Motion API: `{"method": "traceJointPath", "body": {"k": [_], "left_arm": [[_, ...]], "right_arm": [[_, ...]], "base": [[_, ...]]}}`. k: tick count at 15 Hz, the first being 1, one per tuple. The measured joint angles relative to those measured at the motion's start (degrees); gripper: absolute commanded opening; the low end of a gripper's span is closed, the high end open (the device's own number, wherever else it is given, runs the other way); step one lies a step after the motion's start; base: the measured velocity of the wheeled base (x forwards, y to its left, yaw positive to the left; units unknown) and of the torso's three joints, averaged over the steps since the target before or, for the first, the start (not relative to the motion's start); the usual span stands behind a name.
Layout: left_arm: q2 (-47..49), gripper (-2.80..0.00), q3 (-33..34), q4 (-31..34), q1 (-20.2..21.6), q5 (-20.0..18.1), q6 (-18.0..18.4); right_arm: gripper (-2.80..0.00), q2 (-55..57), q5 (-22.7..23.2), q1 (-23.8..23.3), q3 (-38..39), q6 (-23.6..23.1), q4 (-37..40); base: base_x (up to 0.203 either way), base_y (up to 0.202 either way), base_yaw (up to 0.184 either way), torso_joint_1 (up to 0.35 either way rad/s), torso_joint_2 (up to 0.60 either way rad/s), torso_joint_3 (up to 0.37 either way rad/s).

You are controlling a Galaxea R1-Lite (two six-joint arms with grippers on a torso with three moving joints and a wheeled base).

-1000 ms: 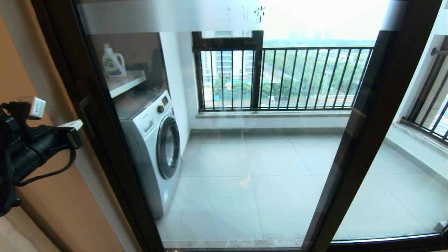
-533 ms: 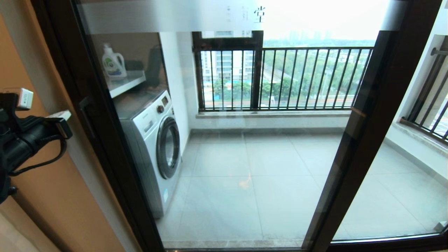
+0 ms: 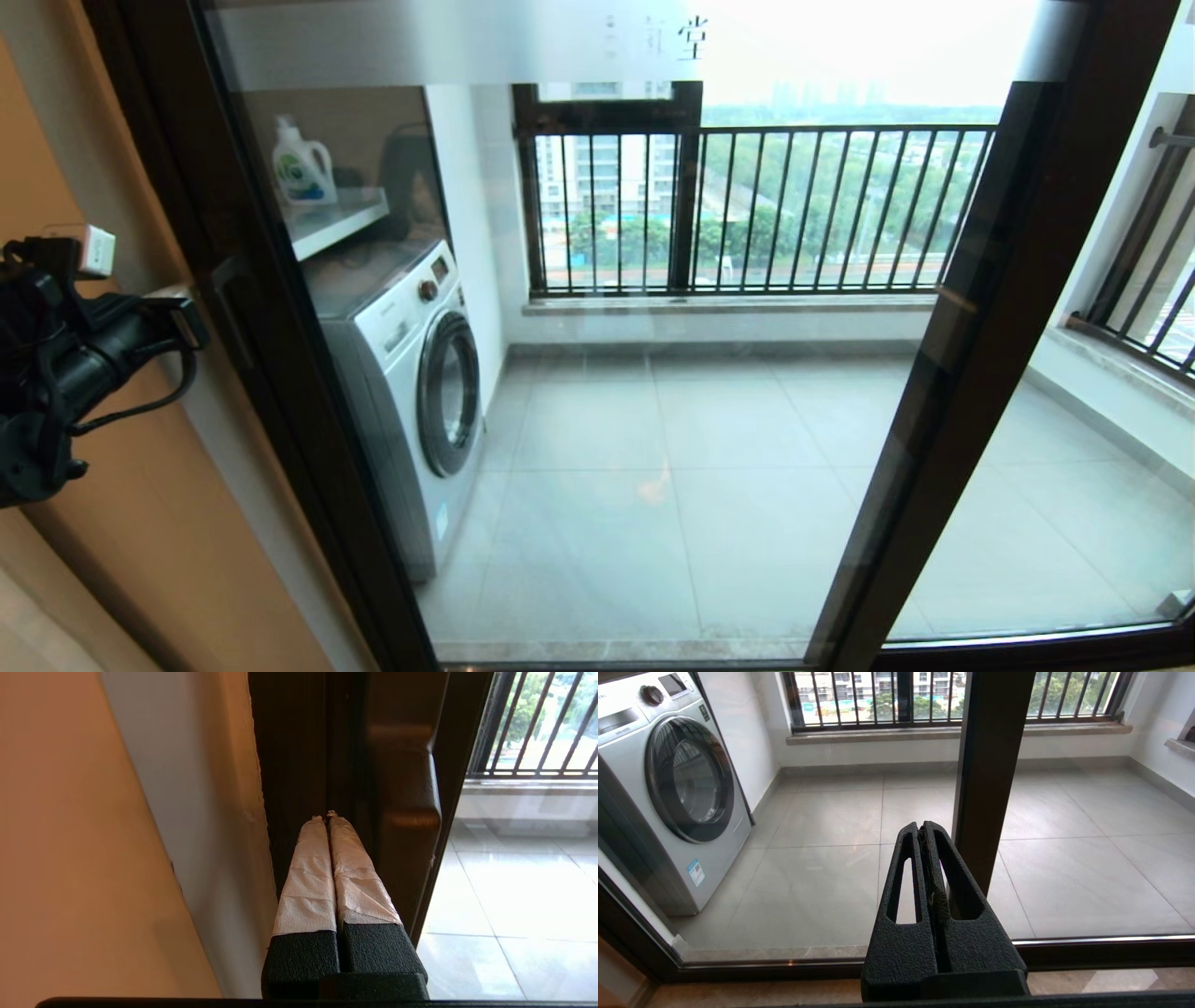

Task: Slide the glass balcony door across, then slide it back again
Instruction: Open the slid door

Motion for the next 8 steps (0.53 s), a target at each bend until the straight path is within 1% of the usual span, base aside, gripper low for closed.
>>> {"method": "traceJointPath", "body": {"k": [2, 8], "left_arm": [[0.4, -2.8, -0.5, 0.0, -0.7, 0.0, -0.1], [0.3, -2.8, 0.9, -0.4, -4.6, 0.6, -0.7]], "right_arm": [[-2.8, 0.0, 0.0, 0.0, 0.0, 0.0, 0.0], [-2.8, 0.0, 0.0, 0.0, 0.0, 0.0, 0.0]], "base": [[0.0, 0.0, 0.0, 0.0, 0.0, 0.0], [0.0, 0.0, 0.0, 0.0, 0.0, 0.0]]}}
